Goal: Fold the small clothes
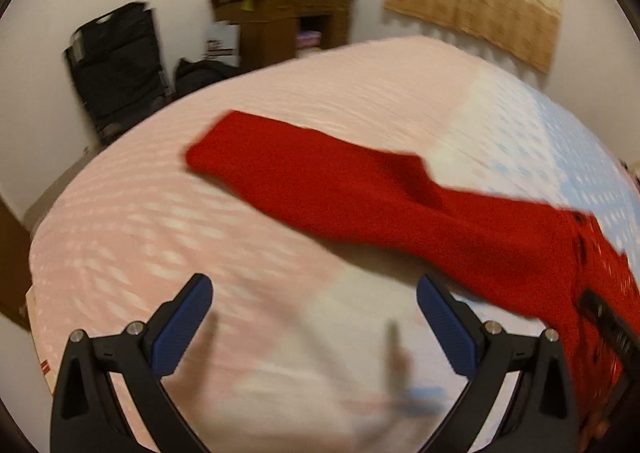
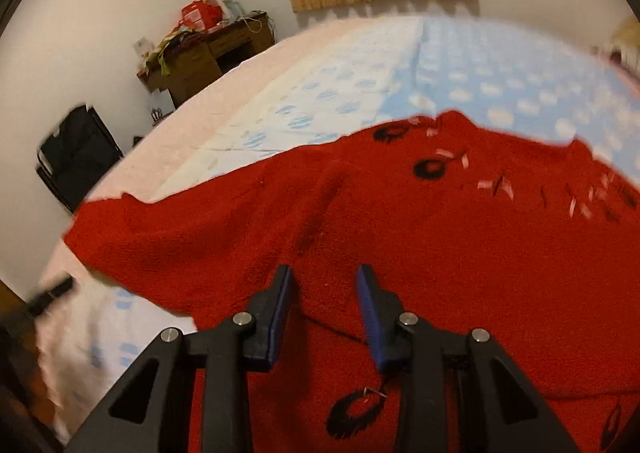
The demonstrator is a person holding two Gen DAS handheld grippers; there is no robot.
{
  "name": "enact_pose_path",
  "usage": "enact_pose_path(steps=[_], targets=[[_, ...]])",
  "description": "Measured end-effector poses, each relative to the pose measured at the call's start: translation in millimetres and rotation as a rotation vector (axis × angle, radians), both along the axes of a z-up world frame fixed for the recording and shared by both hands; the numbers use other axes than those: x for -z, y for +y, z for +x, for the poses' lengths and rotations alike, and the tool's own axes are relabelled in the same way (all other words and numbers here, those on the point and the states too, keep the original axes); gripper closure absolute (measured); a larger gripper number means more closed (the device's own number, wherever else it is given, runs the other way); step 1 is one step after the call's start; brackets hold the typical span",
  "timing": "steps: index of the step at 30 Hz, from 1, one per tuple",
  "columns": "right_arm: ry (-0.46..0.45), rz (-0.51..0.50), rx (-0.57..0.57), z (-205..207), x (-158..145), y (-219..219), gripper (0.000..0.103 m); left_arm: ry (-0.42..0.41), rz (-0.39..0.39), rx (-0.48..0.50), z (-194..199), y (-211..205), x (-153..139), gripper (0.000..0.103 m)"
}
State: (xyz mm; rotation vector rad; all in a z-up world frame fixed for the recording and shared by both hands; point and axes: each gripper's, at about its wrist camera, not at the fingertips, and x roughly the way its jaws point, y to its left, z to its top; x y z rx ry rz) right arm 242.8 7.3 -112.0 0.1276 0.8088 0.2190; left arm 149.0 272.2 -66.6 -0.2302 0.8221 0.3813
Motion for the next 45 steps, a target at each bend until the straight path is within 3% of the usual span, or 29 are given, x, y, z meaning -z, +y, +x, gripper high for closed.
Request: enact_pose_path(steps=[6,9,11,15,16,22,24,26,27,30,36,40,45], targets=[[-0.030,-0.016,0.006,-6,3,1,0.065,-0.049,-0.027,-0.183,5,70,-8,0.000],[-0.034,-0.012,-0.001,-5,3,2,0.061,-0.101,-0.118,-0.211,16,98,-8,0.006],[-0.037,-0.023,-0.024,-7,2,8,0.048,-0.132,-0.213,-0.226,23,115,-2,0.019],[-0.047,-0.139,-0.057,-12,2,28,0.038,-0.172,-0.408,-0.239,37,130,21,0.034],[-0.050,-0.166,-0.058,-13,3,32,0.037,-0.172,-0.423,-0.241,40,127,25,0.037],[-0.053,-0.147,-0.063,-13,3,29,0.035,-0.184,-0.360,-0.206,56,116,29,0.041],[-0.054,-0.133,-0.065,-13,3,27,0.035,-0.184,-0.360,-0.193,61,117,32,0.058],[-0.055,-0.129,-0.065,-13,3,26,0.035,-0.199,-0.404,-0.178,62,123,36,0.088],[-0.055,-0.127,-0.066,-13,4,26,0.035,-0.213,-0.442,-0.169,61,127,40,0.092],[-0.055,-0.120,-0.066,-13,3,25,0.035,-0.224,-0.443,-0.162,59,129,40,0.095],[-0.058,-0.050,-0.062,-14,-1,17,0.035,-0.237,-0.302,-0.084,61,102,7,0.095],[-0.105,0.039,-0.008,-28,-20,-2,0.035,-0.309,-0.202,0.033,57,62,-32,0.095],[-0.100,0.127,0.091,-46,-45,-46,0.035,-0.380,-0.140,0.239,50,-11,-73,0.095]])
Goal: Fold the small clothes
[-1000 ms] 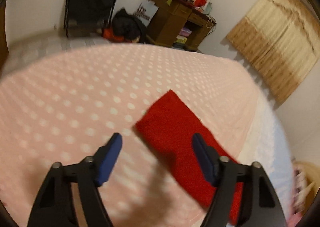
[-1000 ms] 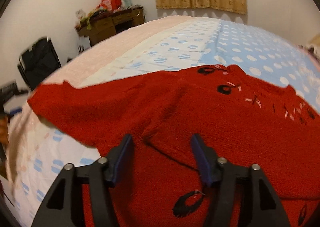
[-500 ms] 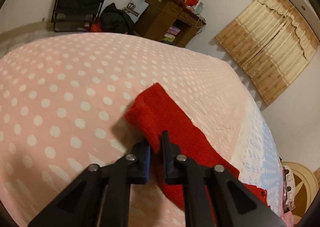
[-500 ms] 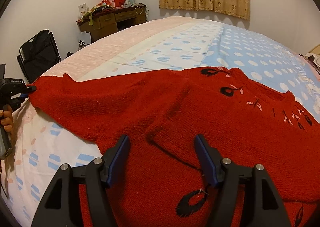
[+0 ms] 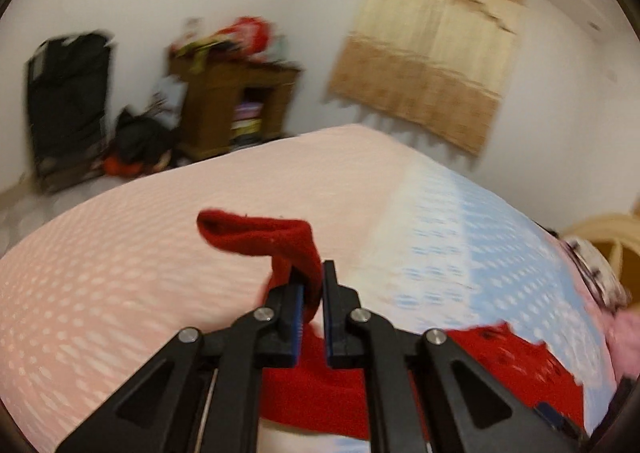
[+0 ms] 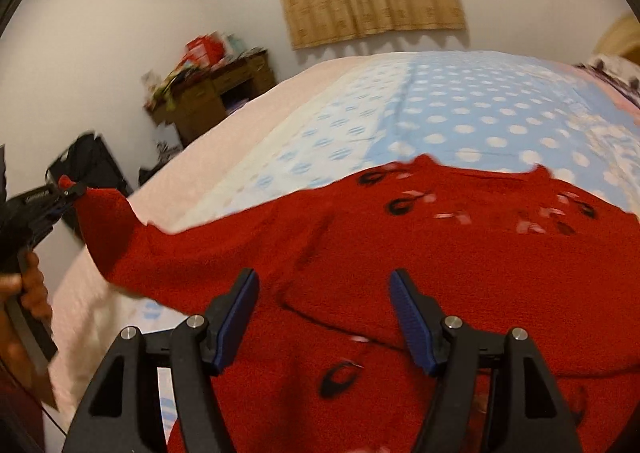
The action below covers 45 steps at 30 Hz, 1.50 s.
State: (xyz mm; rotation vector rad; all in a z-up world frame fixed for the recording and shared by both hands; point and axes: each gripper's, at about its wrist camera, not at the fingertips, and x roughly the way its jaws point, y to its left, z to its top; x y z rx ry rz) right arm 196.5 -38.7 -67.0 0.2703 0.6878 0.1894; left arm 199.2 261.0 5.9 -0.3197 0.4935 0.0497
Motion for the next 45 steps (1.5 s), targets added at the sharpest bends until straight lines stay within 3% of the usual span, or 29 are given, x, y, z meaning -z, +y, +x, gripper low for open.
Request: enact_pose_path(steps=[4,8,12,18,21,22,23,25,26,30,33,36,39,40,41,45], targets=[[0.021,0.100,0.083,-19,-6,-45,0.035,-0.051,0.036,0.169,-15,-63,-15,0.095],[0.034,0.140,0.141,-41,-5,-80,0.035,-0.033,0.063,0.335,-27,-129,-5,0.095],[0.048,0.154,0.177,-56,0,-100,0.035,0.051,0.061,0.449,-29,-179,25,0.095],[0.070,0.174,0.177,-62,8,-112,0.035,0.151,0.136,0.515,-37,-209,64,0.095],[0.083,0.213,0.147,-52,8,-111,0.035,0.189,0.121,0.524,-51,-211,66,0.087],[0.087,0.229,0.132,-48,7,-110,0.035,0.196,0.107,0.526,-54,-209,67,0.075],[0.093,0.257,0.108,-40,7,-109,0.035,0.196,0.090,0.522,-59,-201,65,0.053],[0.112,0.310,0.066,-25,8,-103,0.035,0.161,0.064,0.469,-73,-187,64,0.027],[0.123,0.325,0.048,-16,10,-98,0.035,0.140,0.058,0.445,-77,-186,67,0.024],[0.184,0.344,0.004,7,24,-74,0.035,0.103,0.083,0.346,-91,-161,74,0.024],[0.199,0.320,-0.010,10,34,-59,0.035,0.178,0.038,0.288,-86,-144,94,0.024],[0.187,0.232,-0.026,11,35,-43,0.035,0.238,-0.023,0.263,-78,-135,107,0.024],[0.178,0.121,-0.041,16,34,-25,0.035,0.227,-0.050,0.250,-77,-134,108,0.024],[0.173,0.088,-0.046,18,33,-20,0.044,0.232,-0.042,0.248,-78,-135,109,0.024],[0.179,0.053,-0.059,21,35,-13,0.063,0.232,-0.032,0.246,-78,-137,109,0.024],[0.169,-0.081,-0.092,22,34,6,0.082,0.228,-0.041,0.245,-79,-136,109,0.024]])
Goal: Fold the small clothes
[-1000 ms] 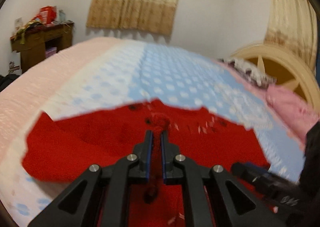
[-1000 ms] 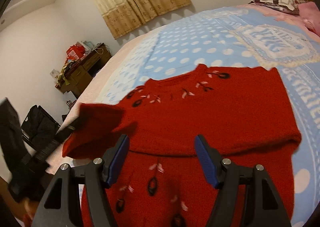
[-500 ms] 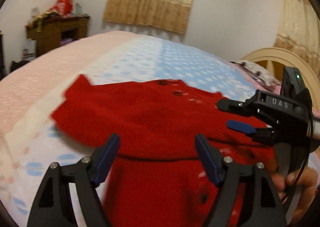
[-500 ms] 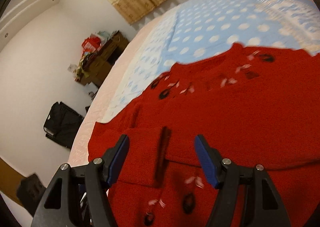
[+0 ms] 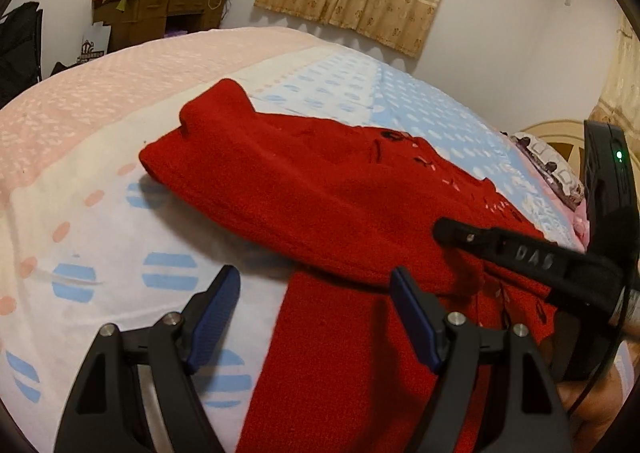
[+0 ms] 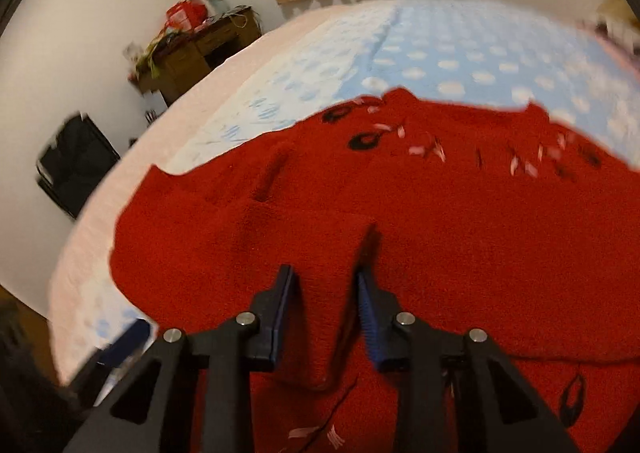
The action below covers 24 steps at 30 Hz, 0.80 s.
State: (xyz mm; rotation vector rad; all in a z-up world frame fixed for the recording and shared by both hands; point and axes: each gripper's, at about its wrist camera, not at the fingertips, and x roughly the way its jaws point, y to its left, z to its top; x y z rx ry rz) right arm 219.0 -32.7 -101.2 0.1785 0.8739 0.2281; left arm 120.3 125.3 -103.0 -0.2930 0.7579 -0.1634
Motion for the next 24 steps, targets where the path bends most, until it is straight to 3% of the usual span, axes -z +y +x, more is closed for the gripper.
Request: enact_pose_path(steps=[2,7,12,15,19,24], targets=[[-0.012,-0.023,-0.007,-2,-4,3,0.093,0.002,-0.016,-0.006,2,5,1,0.024],[-0.141,-0.012,-0.016,-13,-53,-3,0.094,-0.003,-0.003,-0.056,0,10,1,0.024],[-0.274,-0.033,0.006,-31,-118,-33,0.094,0.006,0.007,-0.064,3,9,1,0.024],[-0.318,-0.068,0.037,-44,-141,-58,0.094,0.011,0.024,-0.064,5,6,2,0.023],[-0.316,-0.098,0.105,-50,-143,-91,0.094,0.018,0.062,-0.066,9,0,1,0.022],[-0.237,-0.072,0.184,-50,-113,-128,0.094,0.026,0.097,-0.068,12,-2,2,0.022]])
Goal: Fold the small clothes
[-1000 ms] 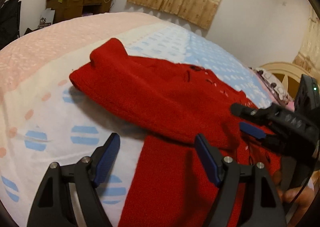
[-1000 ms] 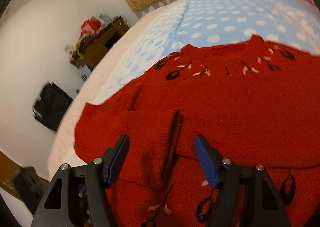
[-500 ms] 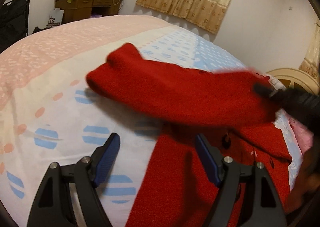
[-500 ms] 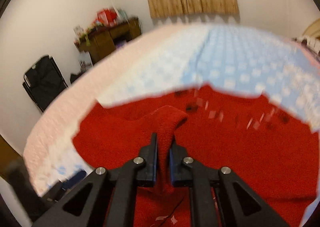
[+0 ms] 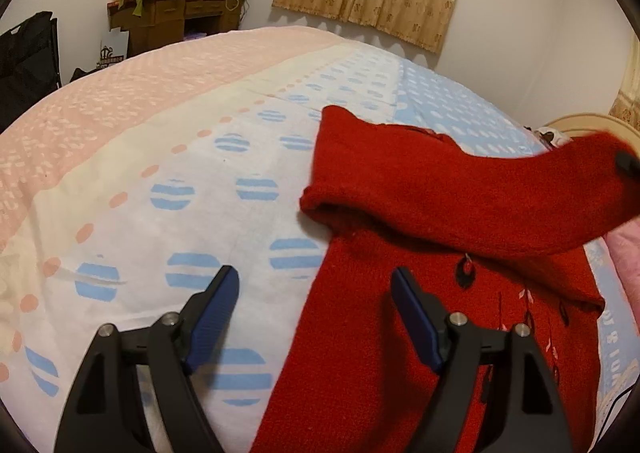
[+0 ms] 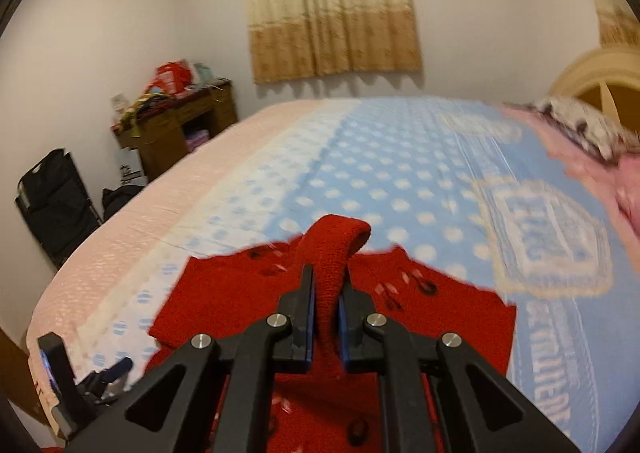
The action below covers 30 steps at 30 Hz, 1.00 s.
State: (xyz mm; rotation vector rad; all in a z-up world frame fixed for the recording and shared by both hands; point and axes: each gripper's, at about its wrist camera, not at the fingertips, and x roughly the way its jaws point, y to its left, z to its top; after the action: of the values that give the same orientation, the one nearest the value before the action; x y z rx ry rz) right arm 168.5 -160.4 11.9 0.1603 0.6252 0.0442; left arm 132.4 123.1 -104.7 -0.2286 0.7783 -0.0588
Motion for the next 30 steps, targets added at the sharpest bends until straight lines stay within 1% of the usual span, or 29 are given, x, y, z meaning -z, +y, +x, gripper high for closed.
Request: enact_pose_path(steps=[3,7,10,13,16,18,19,20,21,22,24,26,28,29,30], targets=[[0.041,-0.007,0.024,-3,20,-11,0.094,0.001,-0.005,0.002,1,2,0,0.022],[0.068,-0.008,0.059,-15,38,-25,0.094,0.005,-0.020,0.005,2,3,0,0.022],[0.101,0.007,0.096,-15,52,-43,0.094,0.006,0.002,0.006,1,-1,1,0.022],[0.147,-0.007,0.114,-7,71,-56,0.094,0.008,0.029,0.015,1,-7,1,0.022],[0.194,0.028,0.127,-2,90,-66,0.094,0.007,0.029,0.016,1,-8,0,0.022],[0.206,0.025,0.139,-2,97,-68,0.094,0.011,0.028,0.016,2,-8,1,0.022],[0.218,0.018,0.150,-2,100,-69,0.092,0.011,0.032,0.016,1,-9,0,0.021],[0.242,0.025,0.160,-2,104,-73,0.088,0.011,0.035,0.018,1,-10,0,0.020],[0.256,0.044,0.161,-1,106,-76,0.087,0.012,0.039,0.021,1,-12,-1,0.020],[0.269,0.087,0.157,-2,106,-82,0.086,0.013,0.038,0.024,1,-11,-1,0.020],[0.252,0.216,0.150,-11,100,-102,0.086,0.017,0.030,0.037,1,-10,-4,0.020],[0.202,0.297,0.159,-25,90,-119,0.085,-0.008,0.040,0.043,0,-11,-11,0.020],[0.133,0.327,0.217,-43,75,-139,0.085,-0.050,0.075,0.056,-1,-14,-21,0.020],[0.103,0.322,0.272,-54,67,-150,0.085,-0.067,0.088,0.063,-1,-16,-25,0.020],[0.092,0.306,0.301,-59,61,-152,0.085,-0.085,0.098,0.072,0,-19,-29,0.020]])
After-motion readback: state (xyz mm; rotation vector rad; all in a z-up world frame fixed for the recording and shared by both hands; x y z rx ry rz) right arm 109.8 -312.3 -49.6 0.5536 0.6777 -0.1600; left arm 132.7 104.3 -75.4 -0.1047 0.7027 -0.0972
